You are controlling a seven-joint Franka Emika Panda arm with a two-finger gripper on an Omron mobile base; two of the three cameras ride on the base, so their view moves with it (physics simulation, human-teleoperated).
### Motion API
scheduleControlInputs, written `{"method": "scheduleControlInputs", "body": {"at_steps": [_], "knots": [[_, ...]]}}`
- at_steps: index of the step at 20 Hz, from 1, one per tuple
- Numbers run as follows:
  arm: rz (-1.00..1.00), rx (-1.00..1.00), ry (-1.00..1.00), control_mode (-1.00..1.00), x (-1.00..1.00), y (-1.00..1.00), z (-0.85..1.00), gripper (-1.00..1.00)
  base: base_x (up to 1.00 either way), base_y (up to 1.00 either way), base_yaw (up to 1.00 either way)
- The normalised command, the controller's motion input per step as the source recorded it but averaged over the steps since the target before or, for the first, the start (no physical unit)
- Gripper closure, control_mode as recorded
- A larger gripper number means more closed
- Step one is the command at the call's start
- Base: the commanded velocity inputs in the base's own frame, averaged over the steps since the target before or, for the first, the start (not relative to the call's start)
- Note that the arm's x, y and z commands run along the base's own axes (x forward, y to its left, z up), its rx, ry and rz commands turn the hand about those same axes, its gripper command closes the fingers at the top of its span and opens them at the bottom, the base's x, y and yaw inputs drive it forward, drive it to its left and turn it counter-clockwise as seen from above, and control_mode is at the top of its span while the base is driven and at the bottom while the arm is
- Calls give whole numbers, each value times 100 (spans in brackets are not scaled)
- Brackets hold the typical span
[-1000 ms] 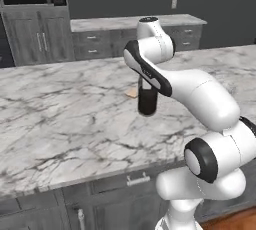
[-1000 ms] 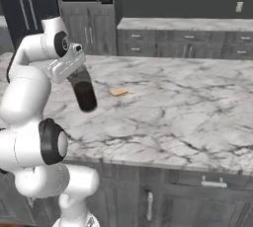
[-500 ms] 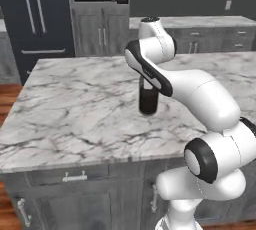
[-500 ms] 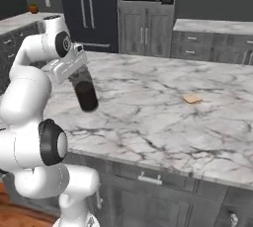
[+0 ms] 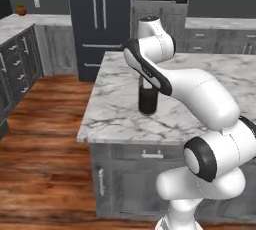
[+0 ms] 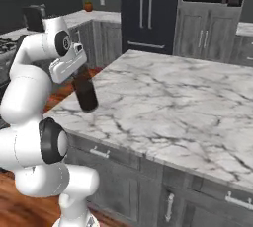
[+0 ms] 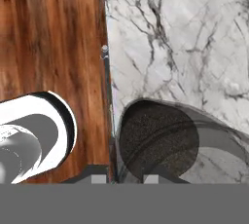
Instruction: Pick the jar and jar from the dining table and place them in the open cabinet. Close the cabinet after placing the objects.
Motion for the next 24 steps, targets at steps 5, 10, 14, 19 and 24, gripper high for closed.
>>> {"method": "scheduleControlInputs", "body": {"at_steps": [5,10,14,19,24], "knots": [[0,0,0,100,0,0,0,100,-36,100,32],[0,0,0,100,0,0,0,100,-32,100,34],[0,0,0,100,0,0,0,100,-20,100,34],[0,0,0,100,0,0,0,100,25,84,38],[0,0,0,100,0,0,0,100,53,49,45]]}}
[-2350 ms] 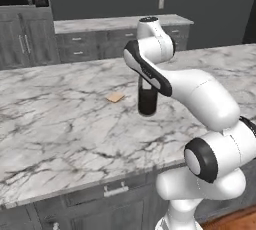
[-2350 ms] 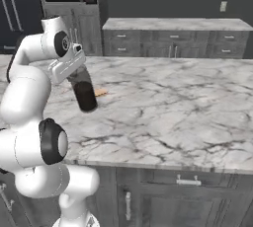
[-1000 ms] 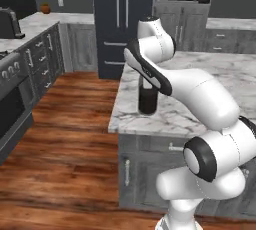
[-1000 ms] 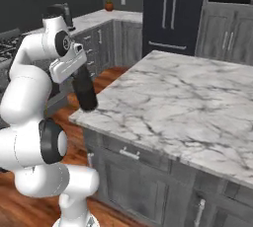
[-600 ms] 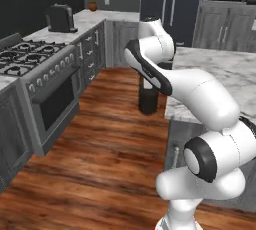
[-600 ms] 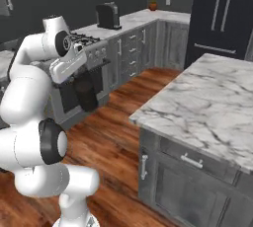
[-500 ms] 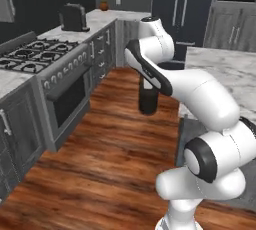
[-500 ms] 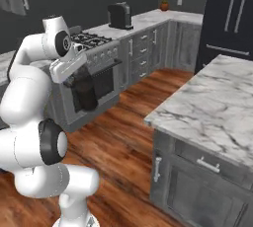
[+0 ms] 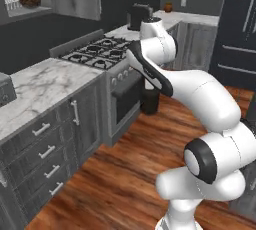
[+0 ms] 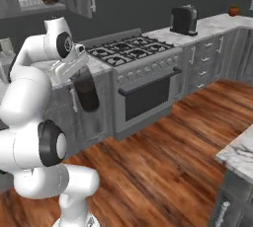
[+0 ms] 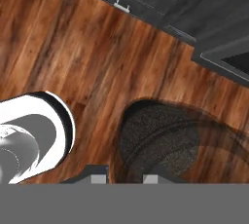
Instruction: Pick the jar and jar from the dining table and place them in the open cabinet. Close the cabinet after placing the objects.
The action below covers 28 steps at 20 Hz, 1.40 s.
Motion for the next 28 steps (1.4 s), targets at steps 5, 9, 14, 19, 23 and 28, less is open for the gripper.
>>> {"method": "scheduleControlInputs", "body": {"at_steps": [5,9,14,19,23,28], "knots": [[0,0,0,100,0,0,0,100,47,19,44],[0,0,0,100,0,0,0,100,45,-12,43],[0,0,0,100,0,0,0,100,45,-29,44],[0,0,0,100,0,0,0,100,53,-29,44],[0,0,0,100,0,0,0,100,58,-35,42],[0,0,0,100,0,0,0,100,59,-44,39]]}}
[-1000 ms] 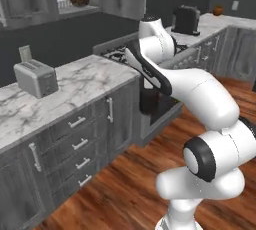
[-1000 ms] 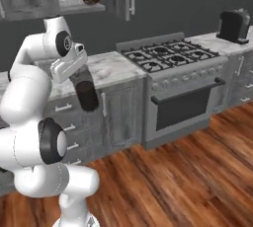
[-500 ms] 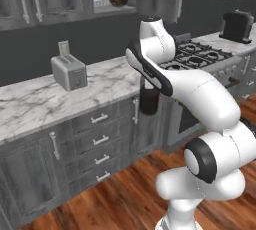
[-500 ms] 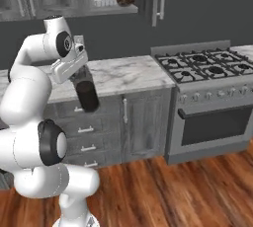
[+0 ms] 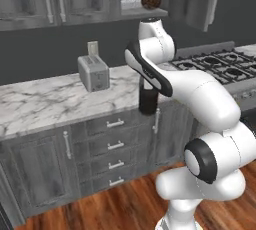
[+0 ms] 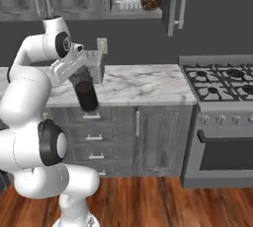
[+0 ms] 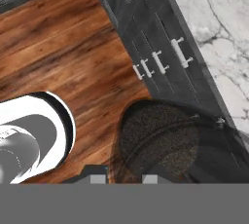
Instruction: Pick the jar and jar from the dining table and place them in the open cabinet. Close the cabinet after placing the objects.
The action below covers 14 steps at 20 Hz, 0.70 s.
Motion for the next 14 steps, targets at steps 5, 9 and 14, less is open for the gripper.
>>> {"method": "scheduleControlInputs", "body": {"at_steps": [5,9,14], "knots": [[0,0,0,100,0,0,0,100,59,-53,35],[0,0,0,100,0,0,0,100,59,-62,31],[0,0,0,100,0,0,0,100,56,-52,25]]}}
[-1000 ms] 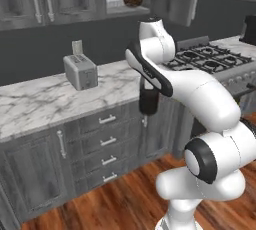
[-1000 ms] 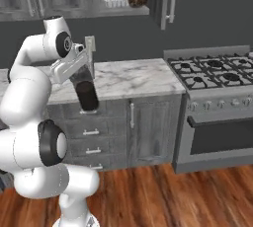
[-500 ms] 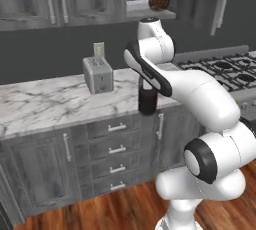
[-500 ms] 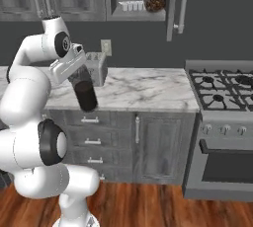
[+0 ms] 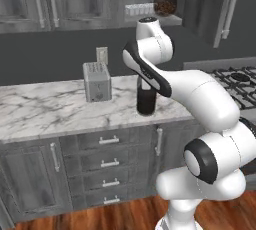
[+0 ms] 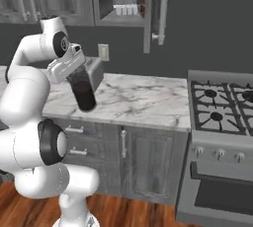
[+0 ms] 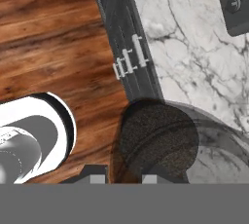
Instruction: Pick the jar and jar from the dining table and place them in the open cabinet. Close the cabinet after placing the objects.
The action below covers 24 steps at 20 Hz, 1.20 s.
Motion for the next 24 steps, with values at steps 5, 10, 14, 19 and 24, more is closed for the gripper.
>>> {"method": "scheduleControlInputs", "body": {"at_steps": [5,10,14,19,24], "knots": [[0,0,0,100,0,0,0,100,59,-34,20],[0,0,0,100,0,0,0,100,62,-22,15],[0,0,0,100,0,0,0,100,45,-38,9],[0,0,0,100,0,0,0,100,36,-37,2],[0,0,0,100,0,0,0,100,47,-27,0]]}}
